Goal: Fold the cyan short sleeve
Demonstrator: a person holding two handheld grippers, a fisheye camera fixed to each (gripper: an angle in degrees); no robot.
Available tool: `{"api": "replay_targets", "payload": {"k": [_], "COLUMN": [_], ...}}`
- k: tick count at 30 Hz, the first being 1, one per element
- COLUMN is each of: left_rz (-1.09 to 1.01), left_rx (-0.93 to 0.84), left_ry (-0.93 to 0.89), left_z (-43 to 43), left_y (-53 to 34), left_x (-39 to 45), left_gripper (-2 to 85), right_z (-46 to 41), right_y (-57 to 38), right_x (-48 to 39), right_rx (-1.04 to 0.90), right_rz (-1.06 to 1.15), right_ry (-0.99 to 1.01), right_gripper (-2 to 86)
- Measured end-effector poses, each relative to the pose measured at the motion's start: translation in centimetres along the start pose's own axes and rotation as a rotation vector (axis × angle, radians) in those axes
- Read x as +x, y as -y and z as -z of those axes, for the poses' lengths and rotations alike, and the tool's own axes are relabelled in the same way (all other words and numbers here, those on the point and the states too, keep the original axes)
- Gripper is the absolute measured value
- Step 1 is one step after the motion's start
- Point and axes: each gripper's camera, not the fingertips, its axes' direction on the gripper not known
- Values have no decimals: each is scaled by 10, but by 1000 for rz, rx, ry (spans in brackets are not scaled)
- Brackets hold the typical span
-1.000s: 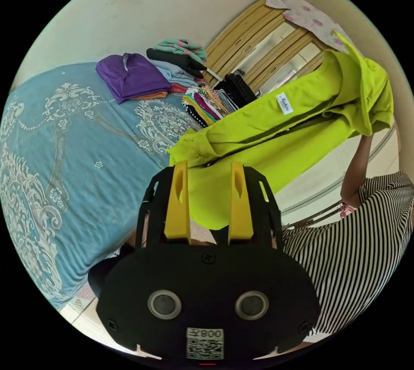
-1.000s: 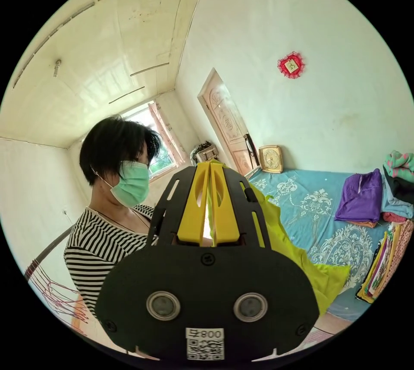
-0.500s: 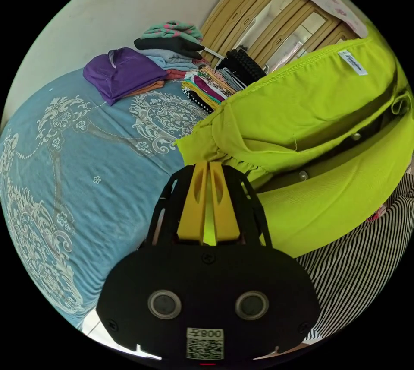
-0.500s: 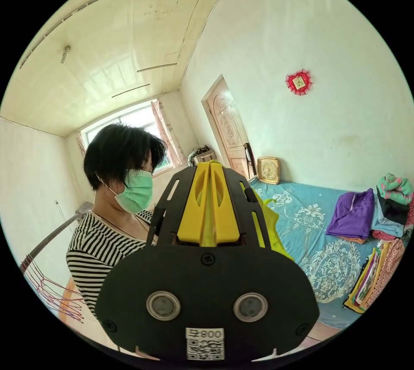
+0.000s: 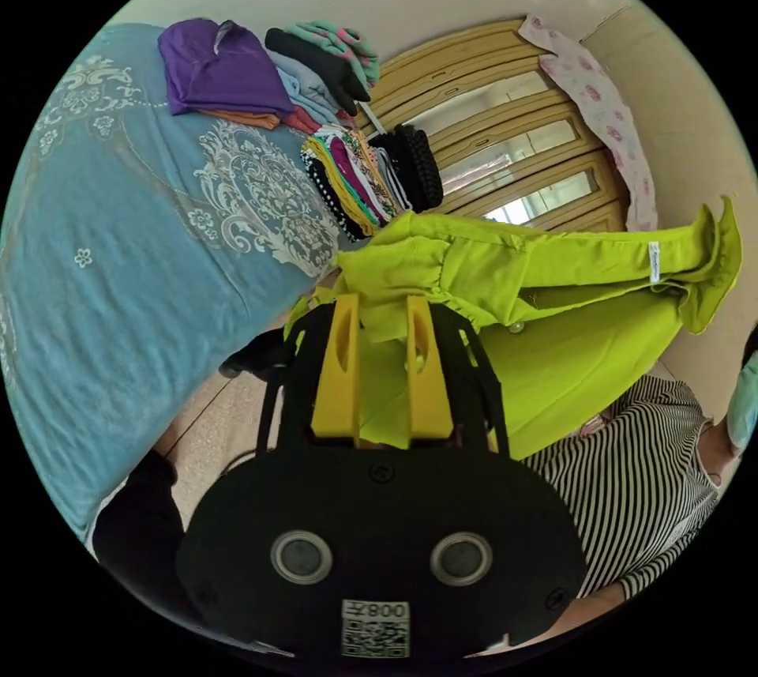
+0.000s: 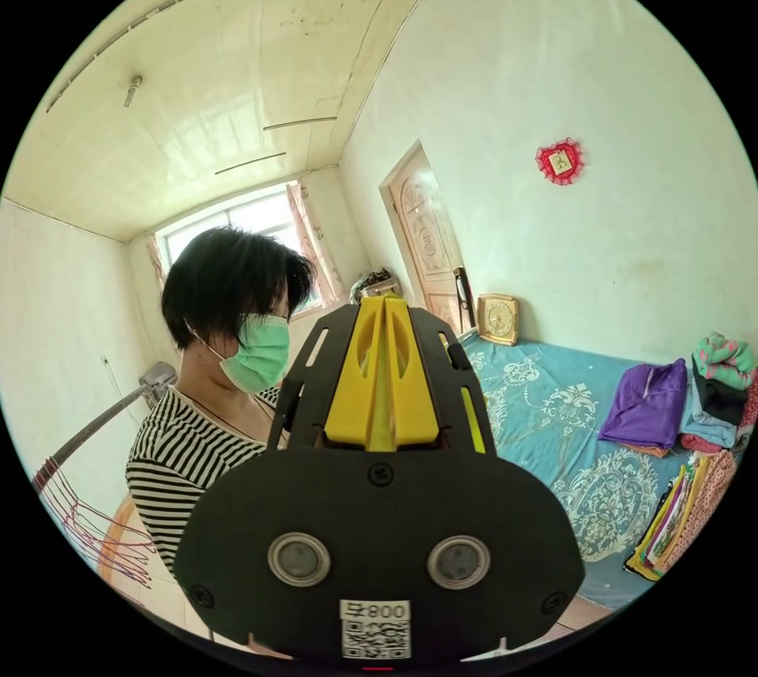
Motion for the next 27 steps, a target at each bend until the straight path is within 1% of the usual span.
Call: {"api": "replay_targets", "payload": {"k": [3, 6, 17, 22, 24, 25, 27], "left_rz": [12, -4, -114, -177, -244, -262, -328], "left_rx": [49, 92, 374, 552, 644, 666, 741], "left_ry": [-29, -55, -92, -24, 48, 69, 162], "left_z": [19, 48, 203, 301, 355, 368, 417], "left_y": [-9, -22, -92, -130, -151, -156, -180], "left_x": [4, 11, 63, 101, 130, 138, 173], "left_gripper": [21, 9, 2, 2, 1, 1, 1], "right_z": [-3, -4, -10, -15, -17, -17, -22], "right_y": [3, 5, 13, 20, 22, 22, 20], "right_x": [-3, -10, -16, -14, -5, -3, 11], "right_rx": [-1, 4, 56, 72, 93, 99, 116], "right_rz": [0, 10, 38, 59, 54, 52, 35], "right_ry": [-2, -16, -4, -20, -27, -33, -37], "right_gripper": [0, 0, 0, 0, 0, 0, 1]}}
